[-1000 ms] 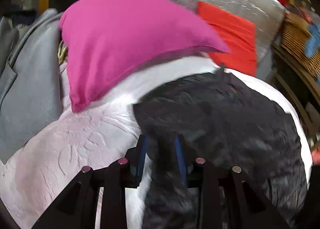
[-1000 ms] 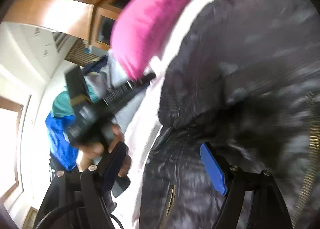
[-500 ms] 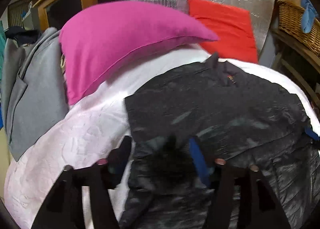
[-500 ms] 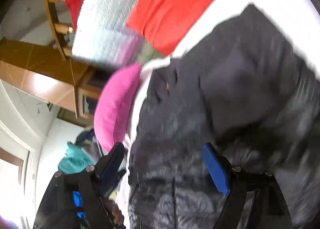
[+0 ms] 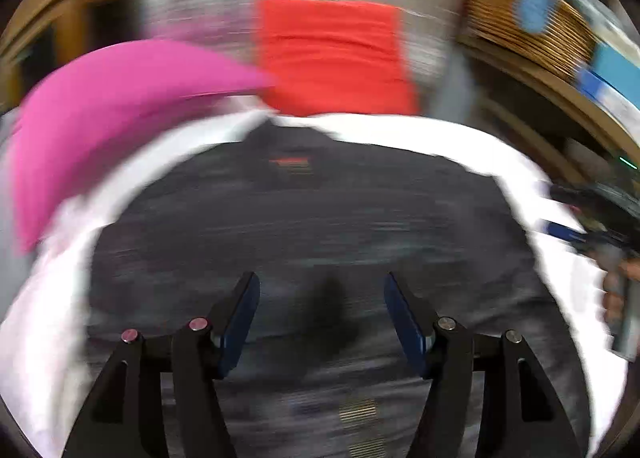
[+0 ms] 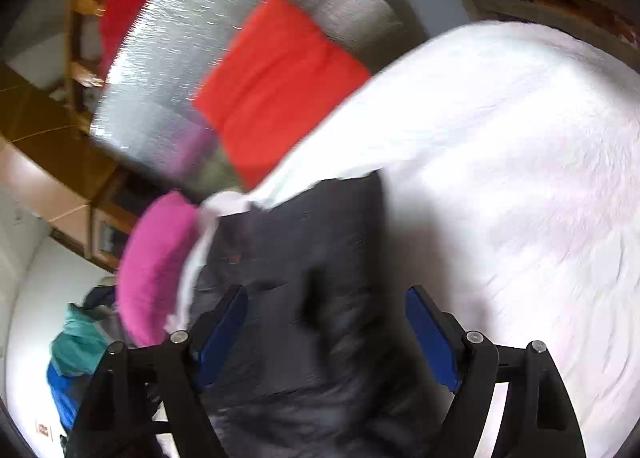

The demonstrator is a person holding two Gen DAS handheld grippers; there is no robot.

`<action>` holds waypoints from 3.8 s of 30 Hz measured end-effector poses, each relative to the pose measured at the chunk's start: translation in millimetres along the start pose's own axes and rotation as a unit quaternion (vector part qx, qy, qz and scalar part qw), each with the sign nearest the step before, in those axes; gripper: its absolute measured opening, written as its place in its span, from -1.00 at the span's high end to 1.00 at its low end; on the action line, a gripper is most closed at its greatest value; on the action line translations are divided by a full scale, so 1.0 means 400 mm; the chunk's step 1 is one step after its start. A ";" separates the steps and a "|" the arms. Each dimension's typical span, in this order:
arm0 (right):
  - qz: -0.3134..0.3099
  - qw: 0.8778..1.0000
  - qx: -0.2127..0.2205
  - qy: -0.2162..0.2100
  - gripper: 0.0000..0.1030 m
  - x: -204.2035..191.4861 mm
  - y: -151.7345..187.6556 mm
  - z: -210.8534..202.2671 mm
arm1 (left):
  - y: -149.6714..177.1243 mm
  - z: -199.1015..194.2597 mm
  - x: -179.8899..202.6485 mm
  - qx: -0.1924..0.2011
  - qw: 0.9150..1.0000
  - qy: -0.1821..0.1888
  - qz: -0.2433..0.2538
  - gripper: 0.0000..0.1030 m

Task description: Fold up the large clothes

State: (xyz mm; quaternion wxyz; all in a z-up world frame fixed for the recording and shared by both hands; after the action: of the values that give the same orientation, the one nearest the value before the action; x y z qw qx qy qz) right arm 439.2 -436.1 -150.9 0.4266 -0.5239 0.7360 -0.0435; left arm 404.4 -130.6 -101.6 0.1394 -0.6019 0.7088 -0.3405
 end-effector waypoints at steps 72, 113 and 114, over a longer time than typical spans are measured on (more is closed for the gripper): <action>-0.180 0.968 0.108 0.137 -1.00 -0.208 0.728 -0.698 | 0.628 -0.681 -0.518 0.020 0.955 -0.257 -0.148 -0.46; -0.060 0.997 -0.037 0.040 -0.87 -0.040 0.790 -0.432 | 0.716 -0.511 -0.512 -0.053 0.962 -0.130 -0.232 -0.46; -0.063 0.996 -0.038 0.043 -0.87 -0.041 0.791 -0.431 | 0.717 -0.512 -0.512 -0.053 0.962 -0.129 -0.233 -0.46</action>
State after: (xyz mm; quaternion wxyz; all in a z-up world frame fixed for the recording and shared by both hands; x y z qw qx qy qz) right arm 92.1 -347.2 -194.0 0.3713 -0.5822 0.7204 -0.0646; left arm 110.8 140.6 -182.3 0.1148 -0.7958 0.5416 -0.2452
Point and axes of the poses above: each gripper's, at about its wrist camera, not at the fingertips, and z roughly the way its jaws point, x to its right, y to its underside, the point moved 7 cm from there along z, roughly the way its jaws point, and after that the axes turned 10 degrees about -z, right-handed, at the moved point
